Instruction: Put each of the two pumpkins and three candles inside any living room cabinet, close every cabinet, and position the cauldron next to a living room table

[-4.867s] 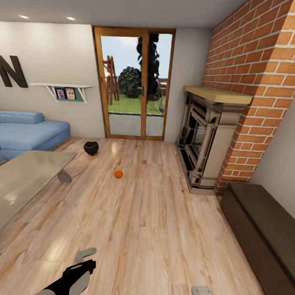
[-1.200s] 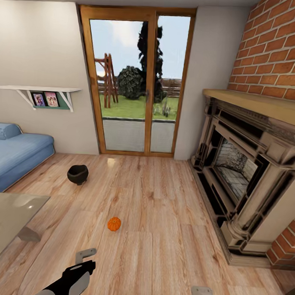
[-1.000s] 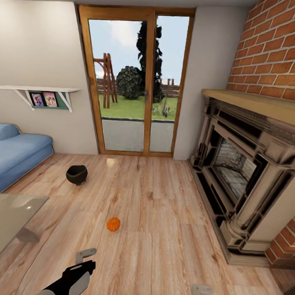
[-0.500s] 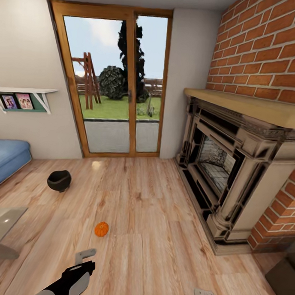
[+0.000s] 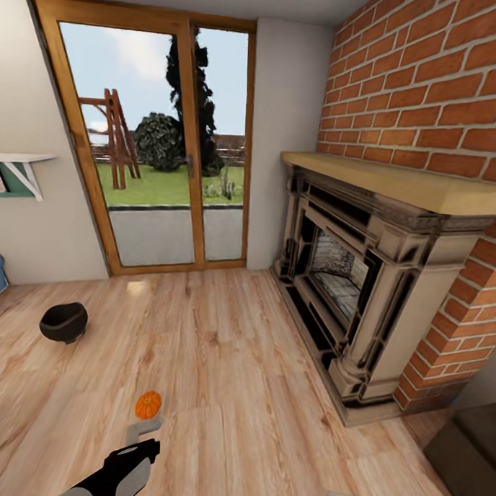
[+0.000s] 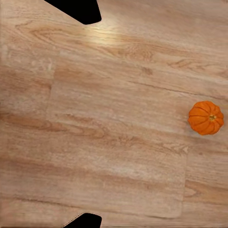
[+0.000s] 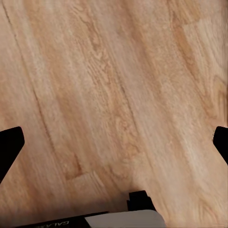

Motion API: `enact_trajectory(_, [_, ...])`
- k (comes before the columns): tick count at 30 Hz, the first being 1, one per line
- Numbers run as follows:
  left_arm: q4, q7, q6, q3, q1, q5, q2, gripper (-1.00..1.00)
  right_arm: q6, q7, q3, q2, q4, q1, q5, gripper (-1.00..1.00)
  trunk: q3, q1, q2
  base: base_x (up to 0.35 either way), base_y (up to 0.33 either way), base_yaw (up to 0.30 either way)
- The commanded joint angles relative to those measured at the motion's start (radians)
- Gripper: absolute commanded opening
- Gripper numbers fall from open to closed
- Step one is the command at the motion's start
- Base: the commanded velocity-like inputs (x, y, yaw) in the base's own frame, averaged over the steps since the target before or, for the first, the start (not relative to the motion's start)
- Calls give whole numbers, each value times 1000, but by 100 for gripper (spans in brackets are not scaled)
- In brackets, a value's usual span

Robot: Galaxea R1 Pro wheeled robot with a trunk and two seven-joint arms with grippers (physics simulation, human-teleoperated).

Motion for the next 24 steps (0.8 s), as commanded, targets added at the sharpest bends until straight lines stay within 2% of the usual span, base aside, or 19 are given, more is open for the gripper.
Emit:
enact_trajectory(1, [-3,8,4,-8,0,6,1,100,-6,-2,7,1,4,-1,-9,100,0,0,-1,102,0,-226])
enact_trajectory(24, [-2,8,4,-9,0,5,1,100,-14,-2,7,0,5,3,-15,100,25,0,-1,97,0,-200])
